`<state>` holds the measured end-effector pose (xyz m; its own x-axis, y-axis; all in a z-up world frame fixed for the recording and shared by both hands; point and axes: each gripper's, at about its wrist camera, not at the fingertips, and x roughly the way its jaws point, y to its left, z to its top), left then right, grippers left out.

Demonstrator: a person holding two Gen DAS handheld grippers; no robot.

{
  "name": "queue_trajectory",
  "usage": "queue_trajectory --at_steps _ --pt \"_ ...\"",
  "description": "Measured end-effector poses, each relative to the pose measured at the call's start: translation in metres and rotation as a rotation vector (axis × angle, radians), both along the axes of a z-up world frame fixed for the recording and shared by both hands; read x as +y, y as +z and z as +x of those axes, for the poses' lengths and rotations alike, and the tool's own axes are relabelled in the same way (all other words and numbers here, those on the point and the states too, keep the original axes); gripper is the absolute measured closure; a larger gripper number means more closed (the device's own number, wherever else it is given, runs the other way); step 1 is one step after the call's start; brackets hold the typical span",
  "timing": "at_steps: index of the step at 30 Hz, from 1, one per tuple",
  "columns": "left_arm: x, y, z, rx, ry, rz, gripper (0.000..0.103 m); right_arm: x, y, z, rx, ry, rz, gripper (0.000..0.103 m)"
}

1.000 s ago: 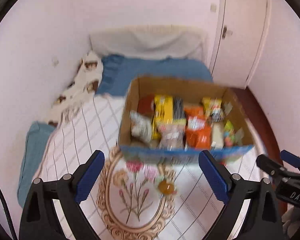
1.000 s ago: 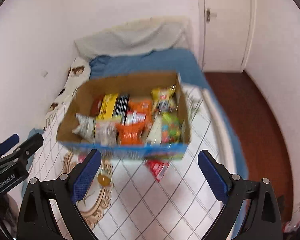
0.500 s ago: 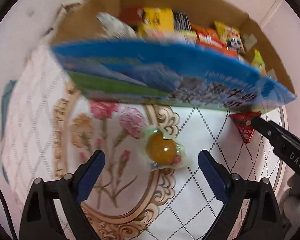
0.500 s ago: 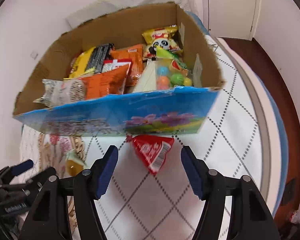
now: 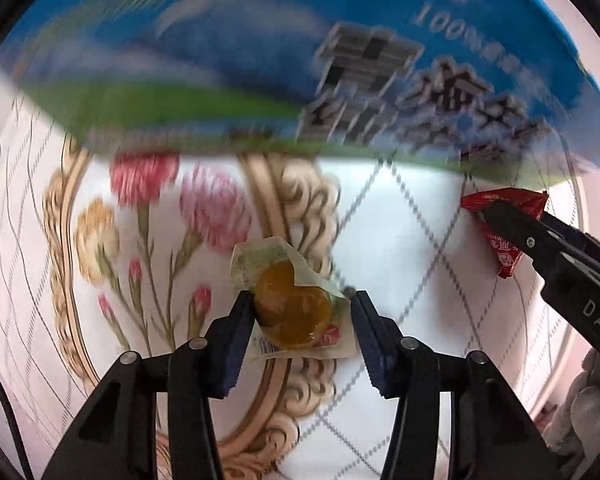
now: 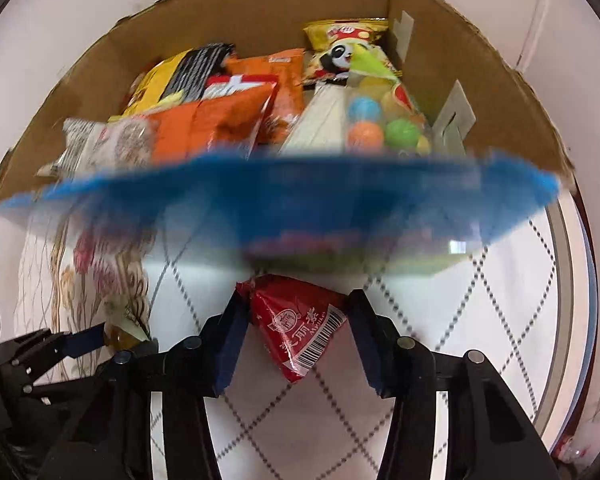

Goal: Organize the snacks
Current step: 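Grasp the yellow round candy with the left tool while the right tool grasps the red triangle packet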

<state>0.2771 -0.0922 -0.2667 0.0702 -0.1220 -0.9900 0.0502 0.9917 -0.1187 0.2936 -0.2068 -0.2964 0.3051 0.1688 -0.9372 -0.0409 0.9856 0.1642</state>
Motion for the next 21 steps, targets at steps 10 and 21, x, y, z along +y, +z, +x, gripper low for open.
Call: queue_trajectory --at_steps 10,21 --pt "0.012 -0.006 -0.069 0.115 0.011 -0.083 0.056 0.005 0.008 -0.085 0.076 0.062 0.078 0.051" --pt "0.001 -0.034 -0.108 0.164 -0.007 -0.092 0.042 0.015 -0.012 -0.127 0.122 0.042 0.053 0.05"
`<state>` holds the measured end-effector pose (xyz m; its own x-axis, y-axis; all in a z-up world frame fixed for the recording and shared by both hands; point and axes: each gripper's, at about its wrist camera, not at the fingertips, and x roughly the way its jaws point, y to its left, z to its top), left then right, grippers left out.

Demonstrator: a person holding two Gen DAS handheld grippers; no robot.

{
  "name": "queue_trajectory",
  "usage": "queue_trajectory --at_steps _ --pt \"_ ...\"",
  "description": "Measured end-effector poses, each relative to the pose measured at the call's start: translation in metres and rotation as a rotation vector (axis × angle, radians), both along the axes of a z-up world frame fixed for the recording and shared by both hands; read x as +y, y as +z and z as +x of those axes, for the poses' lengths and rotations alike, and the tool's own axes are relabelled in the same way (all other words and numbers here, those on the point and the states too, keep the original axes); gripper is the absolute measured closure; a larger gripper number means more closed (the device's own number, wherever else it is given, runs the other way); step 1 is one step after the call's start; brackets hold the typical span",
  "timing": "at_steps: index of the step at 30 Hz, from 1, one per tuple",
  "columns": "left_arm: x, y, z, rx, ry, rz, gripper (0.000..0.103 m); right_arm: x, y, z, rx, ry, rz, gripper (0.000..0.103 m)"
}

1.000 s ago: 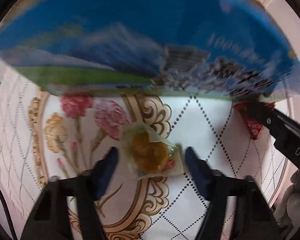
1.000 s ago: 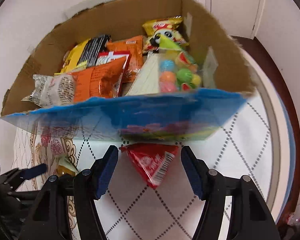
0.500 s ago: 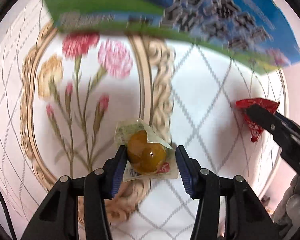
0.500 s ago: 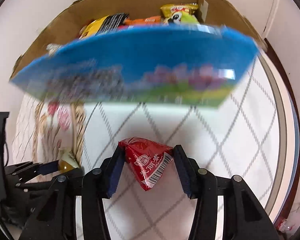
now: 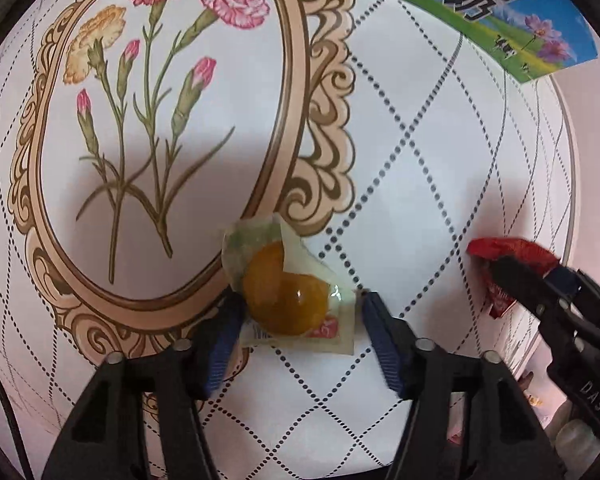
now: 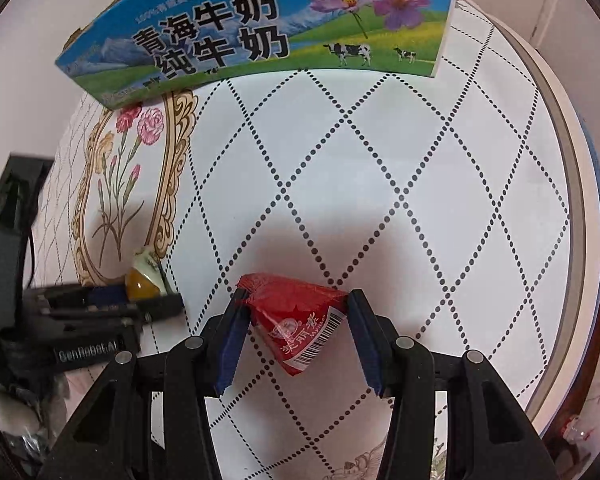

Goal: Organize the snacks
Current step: 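Grasp the yellow round candy with the left tool while the right tool grasps the red triangle packet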

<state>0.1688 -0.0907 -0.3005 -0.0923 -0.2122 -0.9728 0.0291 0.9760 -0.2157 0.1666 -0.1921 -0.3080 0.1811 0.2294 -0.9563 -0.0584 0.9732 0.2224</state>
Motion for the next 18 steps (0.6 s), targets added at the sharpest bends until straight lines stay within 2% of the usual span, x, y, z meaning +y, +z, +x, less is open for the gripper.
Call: queue_trajectory --at_steps 4,8,12,18 --pt "-0.004 -0.004 -0.013 -0.009 -0.008 0.012 0.042 -0.001 -0.005 0.001 0.006 -0.003 -0.011 0.05" --pt "-0.007 0.006 -0.027 -0.03 -0.008 0.027 0.057 0.0 -0.011 0.002 0.013 -0.004 -0.022 0.05" --pt "-0.012 0.017 -0.027 -0.025 -0.004 0.01 0.058 0.001 -0.015 0.005 0.009 0.0 -0.032 0.05" --pt "-0.014 0.042 -0.031 -0.031 0.008 -0.029 0.059 0.002 -0.002 0.0 -0.027 -0.003 -0.005 0.05"
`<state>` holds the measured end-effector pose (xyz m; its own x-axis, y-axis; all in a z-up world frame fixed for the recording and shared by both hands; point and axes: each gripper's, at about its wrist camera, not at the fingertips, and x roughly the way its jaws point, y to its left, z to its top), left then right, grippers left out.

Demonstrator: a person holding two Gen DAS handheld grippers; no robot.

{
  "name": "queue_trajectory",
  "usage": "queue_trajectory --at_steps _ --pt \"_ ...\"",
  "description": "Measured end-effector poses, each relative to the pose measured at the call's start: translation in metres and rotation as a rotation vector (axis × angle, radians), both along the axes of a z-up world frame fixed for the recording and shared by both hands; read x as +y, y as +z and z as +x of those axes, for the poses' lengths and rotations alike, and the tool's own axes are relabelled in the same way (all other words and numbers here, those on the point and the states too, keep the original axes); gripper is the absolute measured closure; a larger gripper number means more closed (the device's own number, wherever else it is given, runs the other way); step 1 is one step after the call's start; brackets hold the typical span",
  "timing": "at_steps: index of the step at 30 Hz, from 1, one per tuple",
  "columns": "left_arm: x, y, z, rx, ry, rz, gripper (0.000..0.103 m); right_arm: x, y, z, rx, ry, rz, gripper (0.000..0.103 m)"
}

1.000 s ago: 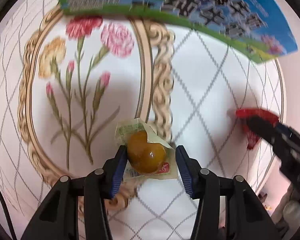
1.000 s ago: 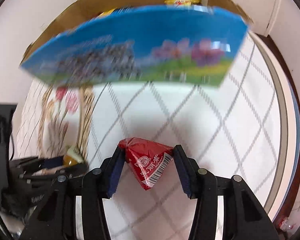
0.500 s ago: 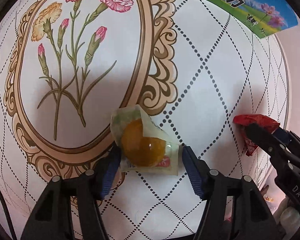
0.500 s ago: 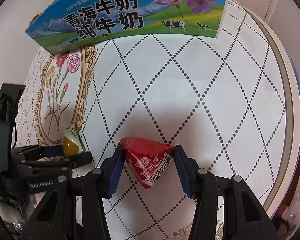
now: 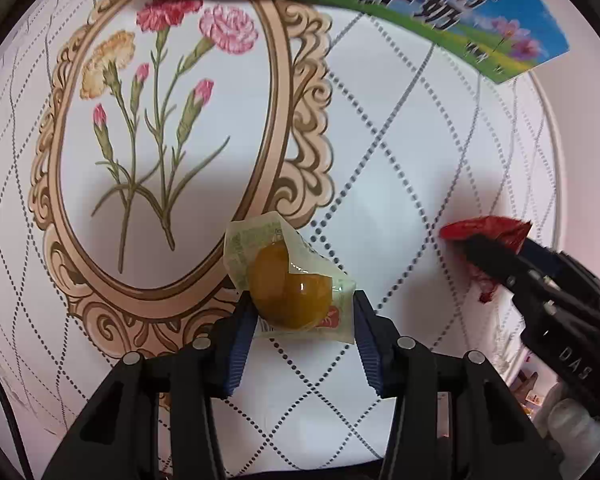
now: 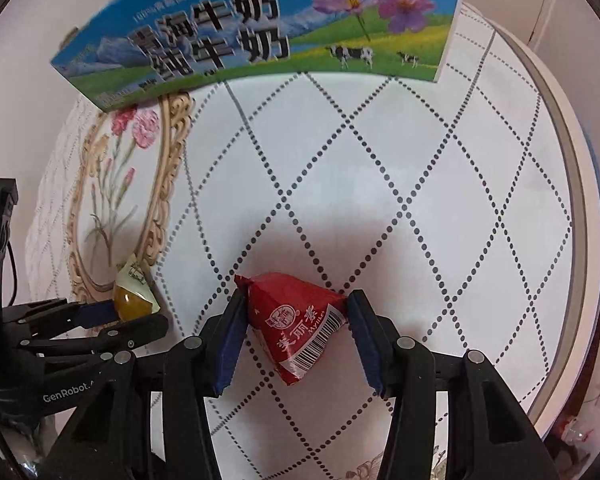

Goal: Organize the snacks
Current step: 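Grasp the yellow round candy with the left tool while the right tool grasps the red triangle packet, then carry both items into the box and open both tools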

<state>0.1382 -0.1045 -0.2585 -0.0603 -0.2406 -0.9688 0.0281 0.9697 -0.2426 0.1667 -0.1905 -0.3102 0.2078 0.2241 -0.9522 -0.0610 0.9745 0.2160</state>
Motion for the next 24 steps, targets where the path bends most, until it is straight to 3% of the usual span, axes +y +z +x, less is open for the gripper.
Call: queue_trajectory --at_steps 8,12,14,20,24 --pt "-0.009 0.056 0.015 -0.06 0.021 -0.076 0.059 0.003 0.038 -0.001 -0.061 0.007 0.08 0.05" --pt "-0.011 0.093 0.038 -0.123 0.022 -0.126 0.059 -0.002 0.074 0.013 -0.129 0.004 0.124 0.05" --pt "0.0 0.112 0.07 -0.162 0.021 -0.138 0.059 -0.005 0.095 0.023 -0.17 -0.003 0.139 0.05" --pt "0.027 0.156 0.129 -0.334 0.004 -0.059 0.059 -0.022 0.147 0.075 -0.284 -0.031 0.139 0.05" --pt "0.031 0.16 0.177 -0.353 -0.007 0.037 0.058 -0.031 0.162 0.126 -0.312 -0.047 0.111 0.05"
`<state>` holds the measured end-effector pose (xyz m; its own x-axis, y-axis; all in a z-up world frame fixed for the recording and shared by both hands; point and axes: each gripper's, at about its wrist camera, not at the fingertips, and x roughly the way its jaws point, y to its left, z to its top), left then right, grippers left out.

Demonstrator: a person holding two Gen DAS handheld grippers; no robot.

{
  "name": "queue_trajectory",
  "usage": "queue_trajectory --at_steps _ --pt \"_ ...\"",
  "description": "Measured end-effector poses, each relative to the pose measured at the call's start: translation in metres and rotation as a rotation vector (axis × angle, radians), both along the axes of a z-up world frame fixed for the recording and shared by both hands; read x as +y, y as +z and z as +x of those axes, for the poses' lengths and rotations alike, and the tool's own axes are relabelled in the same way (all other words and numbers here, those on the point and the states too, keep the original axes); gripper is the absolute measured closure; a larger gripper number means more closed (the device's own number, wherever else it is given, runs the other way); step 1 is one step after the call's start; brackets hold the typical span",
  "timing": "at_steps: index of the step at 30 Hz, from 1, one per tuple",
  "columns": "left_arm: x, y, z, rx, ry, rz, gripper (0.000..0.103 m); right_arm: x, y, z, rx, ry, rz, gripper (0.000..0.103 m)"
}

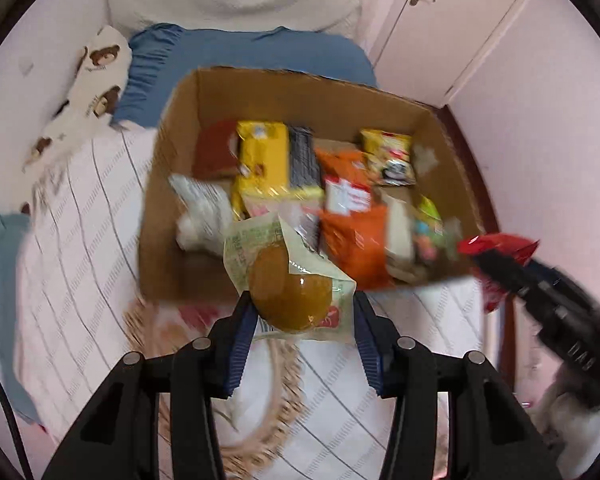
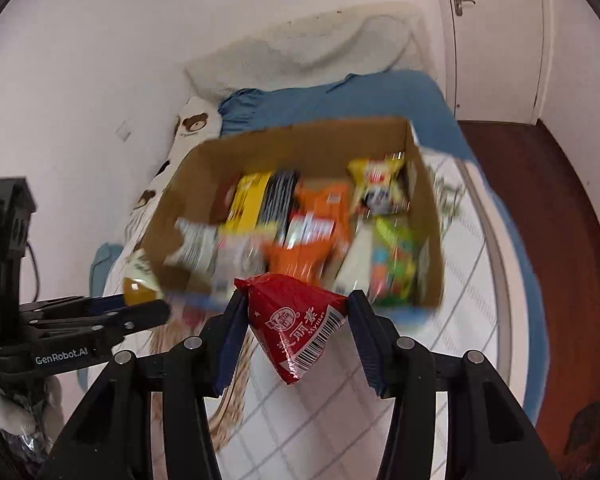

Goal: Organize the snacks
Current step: 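Carry both items into the box and open both tools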

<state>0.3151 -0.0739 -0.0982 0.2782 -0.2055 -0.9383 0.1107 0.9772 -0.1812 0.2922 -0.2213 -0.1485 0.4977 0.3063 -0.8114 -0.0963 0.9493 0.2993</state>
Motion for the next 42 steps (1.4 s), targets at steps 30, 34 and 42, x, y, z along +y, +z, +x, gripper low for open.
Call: queue_trajectory --at_steps 30,34,42 --pt "0.004 -0.053 0.061 0.018 0.041 0.146 0.005 -0.004 -0.054 0.074 0.188 -0.138 -0.269 0.002" --pt "0.0 -0.044 0.056 -0.015 0.035 0.14 0.005 -0.005 -0.041 0.067 0.159 -0.15 -0.28 0.002" --pt "0.0 -0.013 0.034 -0.107 0.054 0.139 0.006 -0.006 -0.015 0.047 0.1 -0.16 -0.276 0.002"
